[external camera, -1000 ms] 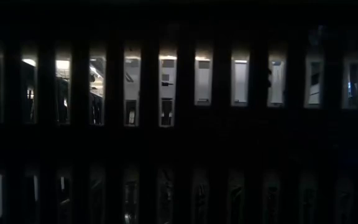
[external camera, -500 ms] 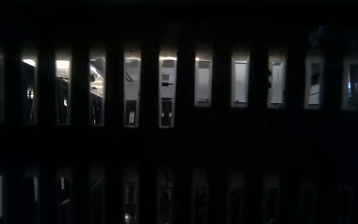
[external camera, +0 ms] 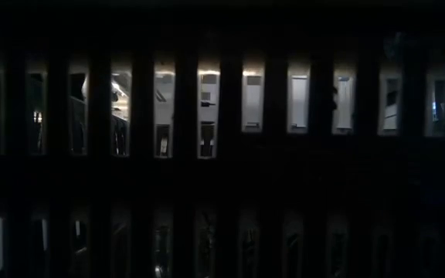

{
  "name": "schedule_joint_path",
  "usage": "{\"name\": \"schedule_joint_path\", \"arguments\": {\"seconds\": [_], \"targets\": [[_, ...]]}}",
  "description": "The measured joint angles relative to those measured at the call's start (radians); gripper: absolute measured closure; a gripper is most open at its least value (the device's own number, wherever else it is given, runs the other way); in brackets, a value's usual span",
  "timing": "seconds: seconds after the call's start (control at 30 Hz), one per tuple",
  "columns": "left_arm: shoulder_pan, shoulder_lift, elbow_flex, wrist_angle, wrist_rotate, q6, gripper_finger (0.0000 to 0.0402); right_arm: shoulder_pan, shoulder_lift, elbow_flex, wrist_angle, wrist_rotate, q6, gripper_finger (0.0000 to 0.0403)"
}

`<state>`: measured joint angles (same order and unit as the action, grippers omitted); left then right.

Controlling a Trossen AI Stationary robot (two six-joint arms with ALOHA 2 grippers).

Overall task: Sort Halloween decoration
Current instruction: Put the green skeleton toy into the center black bin

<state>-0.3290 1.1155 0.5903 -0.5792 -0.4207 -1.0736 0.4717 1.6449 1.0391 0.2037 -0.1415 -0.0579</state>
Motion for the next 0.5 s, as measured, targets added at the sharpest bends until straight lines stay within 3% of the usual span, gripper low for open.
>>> {"name": "schedule_joint_path", "arguments": {"seconds": [0.23, 0.5], "targets": [[0.085, 0.004, 0.0, -0.14, 0.074, -0.019, 0.0279, -0.001, -0.155, -0.165, 0.12, 0.062, 0.003, 0.0189], [0.156, 0.012, 0.0, -0.178, 0.151, -0.042, 0.0279, -0.001, -0.298, -0.31, 0.214, 0.172, 0.009, 0.0189]]}}
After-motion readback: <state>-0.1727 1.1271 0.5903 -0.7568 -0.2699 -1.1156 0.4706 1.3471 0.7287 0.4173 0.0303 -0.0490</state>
